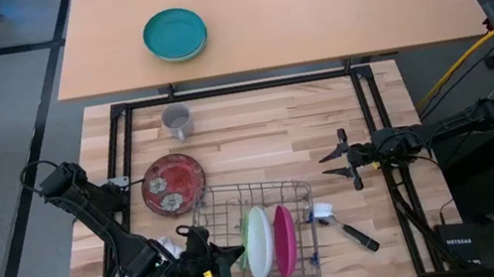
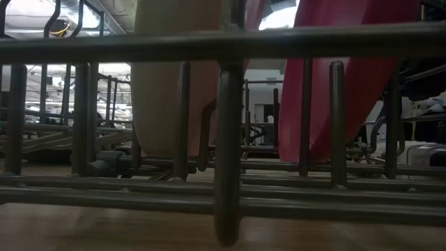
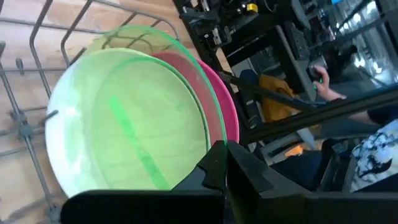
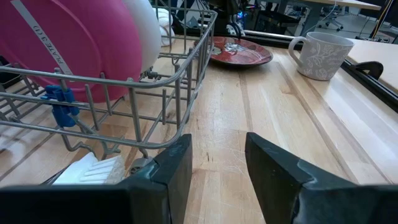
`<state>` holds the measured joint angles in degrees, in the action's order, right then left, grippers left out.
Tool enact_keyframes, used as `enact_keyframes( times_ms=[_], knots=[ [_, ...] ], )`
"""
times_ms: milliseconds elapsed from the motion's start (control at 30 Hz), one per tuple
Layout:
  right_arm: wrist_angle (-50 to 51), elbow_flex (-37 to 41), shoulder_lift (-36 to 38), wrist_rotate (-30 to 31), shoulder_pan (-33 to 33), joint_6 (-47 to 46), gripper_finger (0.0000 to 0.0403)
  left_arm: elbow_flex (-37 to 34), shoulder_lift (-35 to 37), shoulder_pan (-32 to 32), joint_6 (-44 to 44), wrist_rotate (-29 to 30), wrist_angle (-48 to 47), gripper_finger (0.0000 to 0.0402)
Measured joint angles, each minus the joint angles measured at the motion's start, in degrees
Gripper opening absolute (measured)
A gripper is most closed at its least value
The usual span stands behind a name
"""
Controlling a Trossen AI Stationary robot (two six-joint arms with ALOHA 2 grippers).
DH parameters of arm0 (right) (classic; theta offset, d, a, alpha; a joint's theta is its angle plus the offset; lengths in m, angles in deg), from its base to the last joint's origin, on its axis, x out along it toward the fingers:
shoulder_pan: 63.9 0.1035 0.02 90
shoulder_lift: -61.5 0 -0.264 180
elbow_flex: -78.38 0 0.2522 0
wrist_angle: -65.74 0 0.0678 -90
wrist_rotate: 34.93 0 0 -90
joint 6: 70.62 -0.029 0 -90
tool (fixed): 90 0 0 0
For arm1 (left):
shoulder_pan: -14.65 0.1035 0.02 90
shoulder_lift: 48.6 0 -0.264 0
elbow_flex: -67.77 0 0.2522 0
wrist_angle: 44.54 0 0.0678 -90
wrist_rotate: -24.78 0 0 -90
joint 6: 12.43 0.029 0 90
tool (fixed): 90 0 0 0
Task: Sort dishes
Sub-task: Put the green plate into the dish rack
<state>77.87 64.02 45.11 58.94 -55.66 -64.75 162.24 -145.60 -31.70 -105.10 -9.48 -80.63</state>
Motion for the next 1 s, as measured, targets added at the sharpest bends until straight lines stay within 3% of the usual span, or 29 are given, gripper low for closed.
enact_keyframes(
  times_ms=[367,1000],
  knots=[
    [0.00,0.00,-0.01,0.01,-0.01,0.01,0.0154,0.00,-0.01,0.00,-10.48,-3.12,-5.68,0.0000],
    [-0.02,0.00,0.00,0.01,0.00,0.39,0.0154,-0.02,-0.01,1.03,-16.09,-7.18,-5.29,0.0000]
  ],
)
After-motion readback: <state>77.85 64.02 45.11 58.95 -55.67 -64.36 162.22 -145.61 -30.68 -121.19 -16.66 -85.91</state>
